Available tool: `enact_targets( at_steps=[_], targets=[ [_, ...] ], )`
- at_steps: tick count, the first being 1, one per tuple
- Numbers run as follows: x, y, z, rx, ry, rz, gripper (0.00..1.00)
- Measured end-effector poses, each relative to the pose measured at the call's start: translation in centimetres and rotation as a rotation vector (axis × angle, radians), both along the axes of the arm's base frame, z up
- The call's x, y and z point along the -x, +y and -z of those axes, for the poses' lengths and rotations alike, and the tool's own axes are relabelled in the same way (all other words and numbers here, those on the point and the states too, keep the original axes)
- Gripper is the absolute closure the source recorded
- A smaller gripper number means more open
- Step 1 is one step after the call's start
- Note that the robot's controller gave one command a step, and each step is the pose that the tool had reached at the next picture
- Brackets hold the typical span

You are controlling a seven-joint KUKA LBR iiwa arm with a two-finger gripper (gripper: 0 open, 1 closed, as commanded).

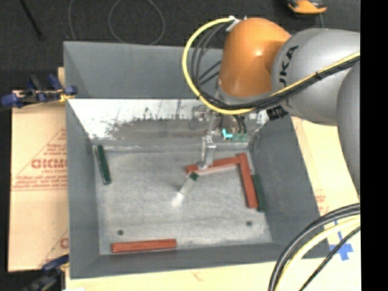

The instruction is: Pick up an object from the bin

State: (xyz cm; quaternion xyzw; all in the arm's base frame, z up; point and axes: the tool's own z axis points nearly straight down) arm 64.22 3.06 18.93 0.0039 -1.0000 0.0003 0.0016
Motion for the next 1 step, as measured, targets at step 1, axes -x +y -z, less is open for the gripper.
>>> enact_targets(
  at_steps=[1],
  targets=[
    [2.50, -6.28, 12.32, 0.002, 0.000, 0.014, 0.00]
  ],
)
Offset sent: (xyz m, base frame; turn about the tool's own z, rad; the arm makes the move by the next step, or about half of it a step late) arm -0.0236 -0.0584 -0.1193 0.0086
